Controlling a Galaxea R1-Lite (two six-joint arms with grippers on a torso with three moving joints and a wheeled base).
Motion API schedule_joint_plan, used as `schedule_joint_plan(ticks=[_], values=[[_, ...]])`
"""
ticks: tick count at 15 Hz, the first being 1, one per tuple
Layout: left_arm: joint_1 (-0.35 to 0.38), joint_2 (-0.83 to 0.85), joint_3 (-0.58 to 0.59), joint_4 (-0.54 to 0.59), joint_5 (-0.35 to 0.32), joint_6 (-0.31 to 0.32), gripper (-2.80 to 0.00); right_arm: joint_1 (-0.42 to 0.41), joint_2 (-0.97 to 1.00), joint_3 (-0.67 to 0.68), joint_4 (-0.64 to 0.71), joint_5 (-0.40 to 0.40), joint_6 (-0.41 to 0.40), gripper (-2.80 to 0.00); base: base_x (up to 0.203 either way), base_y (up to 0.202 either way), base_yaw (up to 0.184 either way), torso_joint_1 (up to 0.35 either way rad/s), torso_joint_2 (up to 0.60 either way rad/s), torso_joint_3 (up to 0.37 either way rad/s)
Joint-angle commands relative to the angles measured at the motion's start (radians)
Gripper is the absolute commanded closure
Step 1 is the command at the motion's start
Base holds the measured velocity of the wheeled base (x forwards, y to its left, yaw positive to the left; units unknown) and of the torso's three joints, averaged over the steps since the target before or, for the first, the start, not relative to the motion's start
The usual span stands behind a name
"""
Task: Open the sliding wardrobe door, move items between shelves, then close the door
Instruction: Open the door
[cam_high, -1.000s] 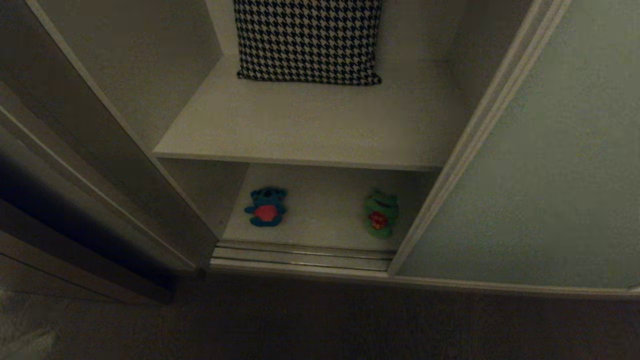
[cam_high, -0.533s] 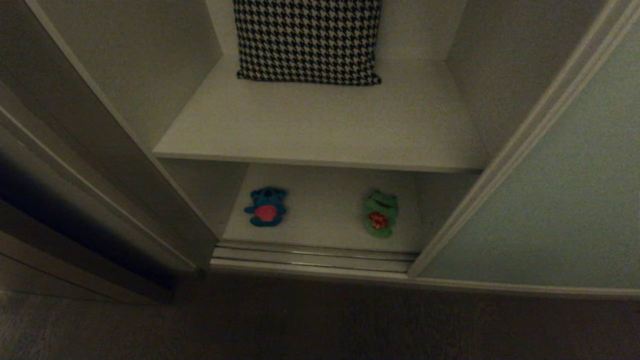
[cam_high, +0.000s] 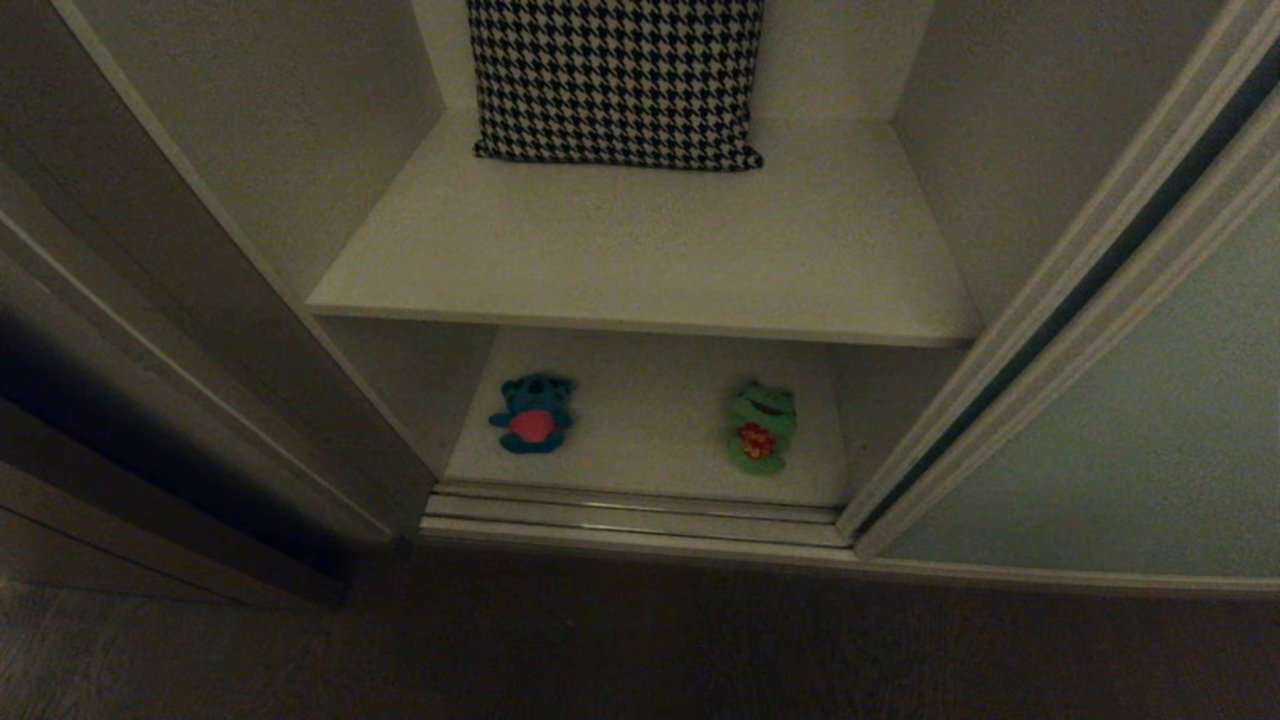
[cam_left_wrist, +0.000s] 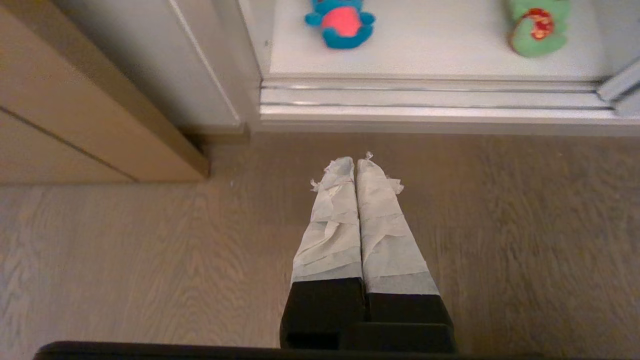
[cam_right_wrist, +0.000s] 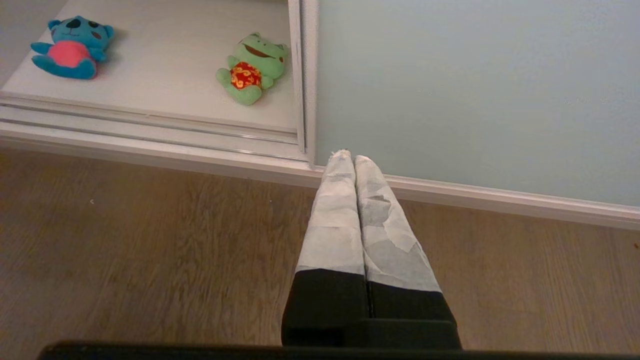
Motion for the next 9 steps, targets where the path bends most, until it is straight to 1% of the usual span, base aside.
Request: schedule_joint_plan(ticks=[1, 2, 3, 4, 6, 8, 9], values=[[0.091, 0.055, -0.001, -0.012, -0.046, 0.001, 0.00, 0.000, -0.001, 0.002, -0.001, -0.001, 0.000, 0.00, 0.000, 0.000, 0.000, 0.000, 0.00, 0.000], [0.174, 0.030, -0.001, -0.005, -0.131, 0.005, 0.00, 0.000, -0.001, 0.002, -0.002, -0.001, 0.000, 0.00, 0.000, 0.000, 0.000, 0.000, 0.00, 0.000], [0.237, 0.000, -0.002, 0.014, -0.189, 0.005, 0.00, 0.000, -0.001, 0.002, -0.002, 0.000, 0.000, 0.00, 0.000, 0.000, 0.000, 0.000, 0.00, 0.000], [0.258, -0.040, -0.005, 0.040, -0.203, 0.006, 0.00, 0.000, -0.001, 0.002, -0.001, 0.000, 0.000, 0.00, 0.000, 0.000, 0.000, 0.000, 0.00, 0.000], [0.208, -0.150, -0.014, 0.088, -0.220, 0.039, 0.00, 0.000, -0.001, 0.002, -0.002, 0.000, 0.000, 0.00, 0.000, 0.000, 0.000, 0.000, 0.00, 0.000], [0.188, -0.282, -0.030, 0.145, -0.236, 0.065, 0.00, 0.000, -0.001, 0.002, -0.002, 0.000, 0.000, 0.00, 0.000, 0.000, 0.000, 0.000, 0.00, 0.000], [0.183, -0.316, -0.038, 0.173, -0.242, 0.074, 0.00, 0.000, -0.001, 0.002, -0.002, 0.000, 0.000, 0.00, 0.000, 0.000, 0.000, 0.000, 0.00, 0.000]])
